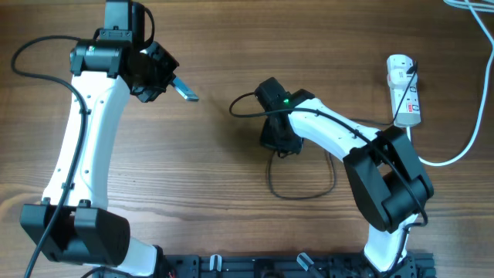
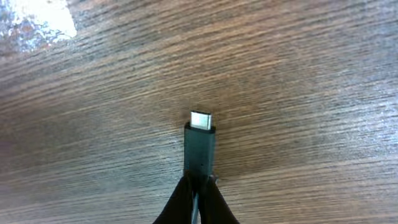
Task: Plug charger to phone and switch on socket
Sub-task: 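Lift the phone upright with the left gripper, bring plug below it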
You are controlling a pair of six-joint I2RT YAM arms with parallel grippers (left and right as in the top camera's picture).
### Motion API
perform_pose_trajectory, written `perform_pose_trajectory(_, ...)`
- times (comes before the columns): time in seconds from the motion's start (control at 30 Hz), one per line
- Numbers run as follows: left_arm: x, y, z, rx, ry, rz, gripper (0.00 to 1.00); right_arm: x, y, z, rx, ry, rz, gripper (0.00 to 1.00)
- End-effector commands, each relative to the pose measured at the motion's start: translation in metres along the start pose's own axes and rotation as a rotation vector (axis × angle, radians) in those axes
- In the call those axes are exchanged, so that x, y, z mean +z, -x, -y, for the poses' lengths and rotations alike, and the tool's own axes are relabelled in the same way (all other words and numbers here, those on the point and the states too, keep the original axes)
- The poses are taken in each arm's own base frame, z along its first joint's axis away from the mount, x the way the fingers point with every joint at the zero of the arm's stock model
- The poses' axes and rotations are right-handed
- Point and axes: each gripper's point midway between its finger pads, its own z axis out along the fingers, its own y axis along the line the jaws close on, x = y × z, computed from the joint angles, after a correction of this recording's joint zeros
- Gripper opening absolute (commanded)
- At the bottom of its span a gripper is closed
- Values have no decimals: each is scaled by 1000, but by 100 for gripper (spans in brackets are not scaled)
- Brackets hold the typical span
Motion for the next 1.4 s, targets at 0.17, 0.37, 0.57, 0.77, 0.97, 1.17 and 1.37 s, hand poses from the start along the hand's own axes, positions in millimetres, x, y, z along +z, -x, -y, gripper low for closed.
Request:
perform_pose_trajectory(0.17, -12, -17, 42, 291, -250, -89, 4, -22, 0, -11, -145, 105, -21, 4)
perform_pose_trajectory(0.37, -32, -25, 90, 441, -522, -108, 4, -103, -18, -33, -297, 321, 30, 4)
perform_pose_trajectory(0.57, -68, -43, 132, 547, -824, -173, 4, -199, -52, -45, -544, 560, 167, 4)
perform_pose_trajectory(0.77, -85, -79, 149, 678, -954, -250, 4, -242, -79, -48, -657, 641, 264, 4)
perform_pose_trajectory(0.97, -68, -110, 158, 779, -873, -224, 4, -240, -78, -48, -643, 587, 308, 4)
perform_pose_trajectory(1.17, -61, -120, 156, 787, -826, -236, 4, -239, -67, -43, -570, 540, 346, 4)
perform_pose_trajectory(1.37, -60, -124, 151, 815, -822, -249, 4, -238, -58, -40, -531, 507, 376, 4)
